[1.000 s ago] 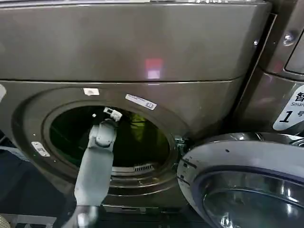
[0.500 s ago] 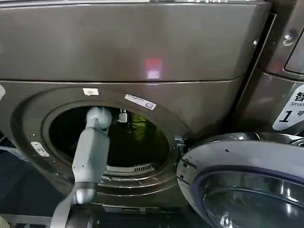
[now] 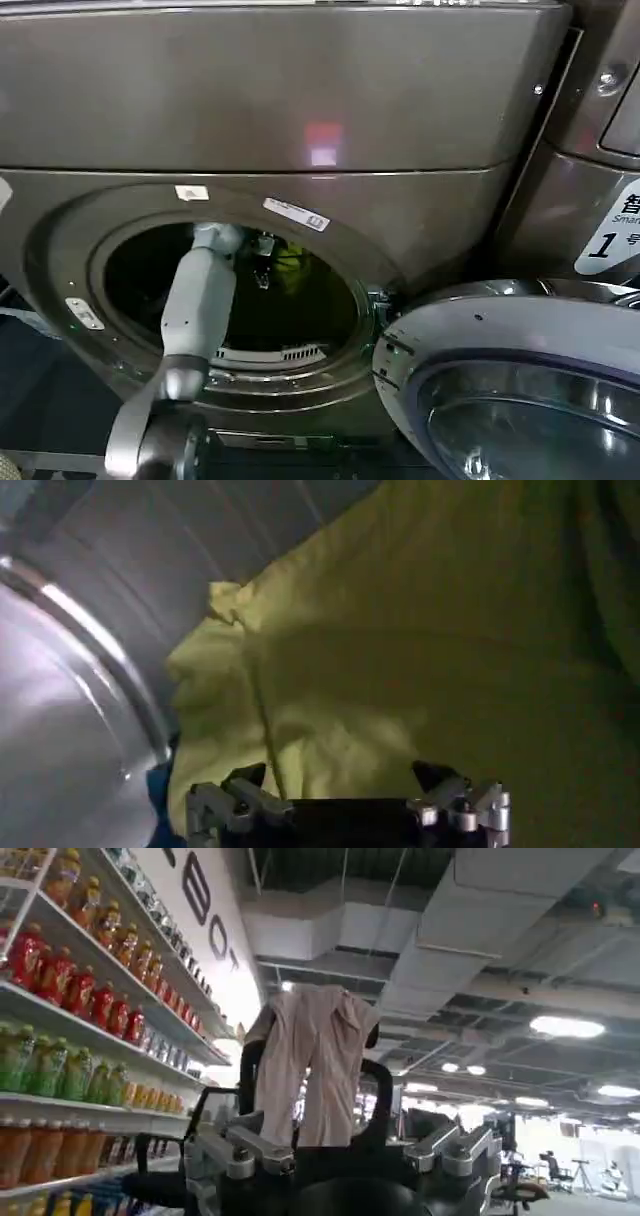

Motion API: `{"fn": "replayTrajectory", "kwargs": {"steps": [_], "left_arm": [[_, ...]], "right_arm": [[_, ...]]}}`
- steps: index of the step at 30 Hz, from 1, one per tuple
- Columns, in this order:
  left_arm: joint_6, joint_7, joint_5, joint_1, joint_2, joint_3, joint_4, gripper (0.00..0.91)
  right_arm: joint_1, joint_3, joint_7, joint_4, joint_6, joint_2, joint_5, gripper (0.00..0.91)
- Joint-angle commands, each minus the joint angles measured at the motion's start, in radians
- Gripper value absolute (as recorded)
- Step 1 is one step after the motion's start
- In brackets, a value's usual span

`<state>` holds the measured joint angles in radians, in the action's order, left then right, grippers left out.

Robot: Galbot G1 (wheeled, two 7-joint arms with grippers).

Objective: Grasp the clothes from the dryer.

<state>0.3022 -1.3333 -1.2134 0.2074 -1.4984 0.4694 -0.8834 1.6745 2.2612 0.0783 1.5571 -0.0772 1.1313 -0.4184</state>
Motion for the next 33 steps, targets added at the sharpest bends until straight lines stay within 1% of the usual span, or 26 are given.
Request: {"fn": "replayTrajectory", "kwargs": {"steps": [1, 6, 16, 17, 18, 19, 20, 24, 25, 26, 28, 29, 33], "left_arm": [[-0.008, -0.014, 0.124, -0.009, 0.007, -0.01, 0.169, 0.907], [-0.003, -0.014, 0.151, -0.012, 0.007, 0.009, 0.249, 0.907], [-0.005, -0.014, 0.17, -0.007, 0.009, 0.016, 0.28, 0.907], [-0.005, -0.014, 0.17, -0.008, 0.008, 0.019, 0.285, 0.876], [-0.004, -0.014, 0.171, -0.01, 0.008, 0.021, 0.29, 0.557], [-0.003, -0.014, 0.173, -0.012, 0.008, 0.022, 0.296, 0.284], [-0.001, -0.014, 0.175, -0.014, 0.009, 0.023, 0.302, 0.148], [0.001, -0.014, 0.188, -0.013, 0.013, 0.022, 0.301, 0.102], [0.0, -0.014, 0.199, -0.01, 0.014, 0.022, 0.298, 0.102], [-0.001, -0.014, 0.214, -0.008, 0.015, 0.023, 0.293, 0.068], [-0.008, -0.014, 0.242, 0.003, 0.019, 0.021, 0.276, 0.057], [-0.011, -0.014, 0.254, 0.005, 0.02, 0.021, 0.273, 0.034], [-0.019, -0.013, 0.257, 0.016, 0.025, 0.021, 0.261, 0.0]], "right_arm": [[-0.016, -0.018, 0.001, -0.003, 0.002, -0.003, 0.012, 0.907], [-0.02, -0.032, 0.001, -0.004, 0.006, 0.0, 0.016, 0.907], [-0.015, -0.031, 0.002, -0.003, 0.012, 0.0, 0.017, 0.907], [-0.014, -0.029, 0.001, -0.003, 0.012, -0.001, 0.017, 0.907], [-0.013, -0.026, 0.002, -0.005, 0.012, -0.002, 0.016, 0.907], [-0.013, -0.024, 0.002, -0.006, 0.012, -0.003, 0.016, 0.907], [-0.011, -0.022, 0.002, -0.007, 0.012, -0.003, 0.016, 0.907], [-0.008, -0.022, 0.001, -0.008, 0.014, 0.002, 0.016, 0.907], [-0.008, -0.024, 0.001, -0.008, 0.015, 0.003, 0.016, 0.907], [-0.01, -0.025, 0.002, -0.006, 0.015, 0.005, 0.016, 0.907], [-0.01, -0.03, 0.001, 0.001, 0.014, 0.009, 0.017, 0.907], [-0.011, -0.033, 0.001, 0.001, 0.014, 0.009, 0.017, 0.907], [-0.012, -0.032, 0.0, 0.003, 0.012, 0.005, 0.019, 0.907]]}}
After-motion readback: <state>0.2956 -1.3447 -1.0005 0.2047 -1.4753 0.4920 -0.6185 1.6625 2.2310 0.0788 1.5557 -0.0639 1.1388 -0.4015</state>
